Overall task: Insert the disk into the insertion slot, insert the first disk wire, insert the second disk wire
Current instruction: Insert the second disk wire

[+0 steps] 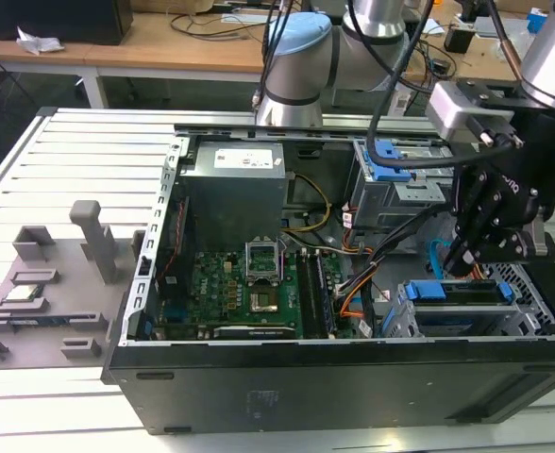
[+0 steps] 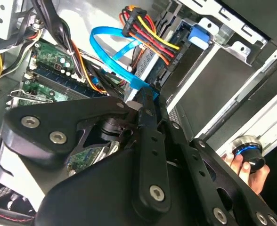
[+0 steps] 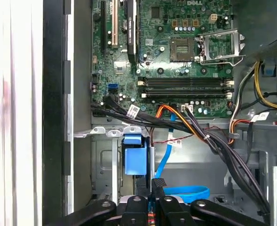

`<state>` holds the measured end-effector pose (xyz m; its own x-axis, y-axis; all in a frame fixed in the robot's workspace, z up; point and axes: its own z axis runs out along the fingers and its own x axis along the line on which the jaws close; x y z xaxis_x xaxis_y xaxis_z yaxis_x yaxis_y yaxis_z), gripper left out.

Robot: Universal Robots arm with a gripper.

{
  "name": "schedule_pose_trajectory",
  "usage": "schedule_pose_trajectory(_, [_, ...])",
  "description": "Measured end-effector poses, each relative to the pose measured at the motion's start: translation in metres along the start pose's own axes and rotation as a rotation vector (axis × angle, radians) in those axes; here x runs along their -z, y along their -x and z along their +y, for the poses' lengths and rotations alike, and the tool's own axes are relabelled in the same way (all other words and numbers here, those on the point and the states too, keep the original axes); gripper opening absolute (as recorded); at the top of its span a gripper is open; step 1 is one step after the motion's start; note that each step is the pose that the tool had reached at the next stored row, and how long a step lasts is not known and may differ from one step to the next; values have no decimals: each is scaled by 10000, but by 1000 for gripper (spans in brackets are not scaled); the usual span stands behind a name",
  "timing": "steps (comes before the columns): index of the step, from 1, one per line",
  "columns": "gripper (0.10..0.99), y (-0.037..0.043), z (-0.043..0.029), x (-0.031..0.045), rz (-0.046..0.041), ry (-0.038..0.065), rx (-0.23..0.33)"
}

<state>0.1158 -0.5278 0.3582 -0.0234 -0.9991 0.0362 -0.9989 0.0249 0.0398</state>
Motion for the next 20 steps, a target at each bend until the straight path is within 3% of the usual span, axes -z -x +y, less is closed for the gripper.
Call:
schedule_pose_trajectory(7, [161,-31,-69,-117,2,3,0])
schedule_pose_trajectory(13, [161,-30,-99,-124,1,3,10])
schedule_pose_trajectory(20, [161,-33,-106,-190,8,3,10])
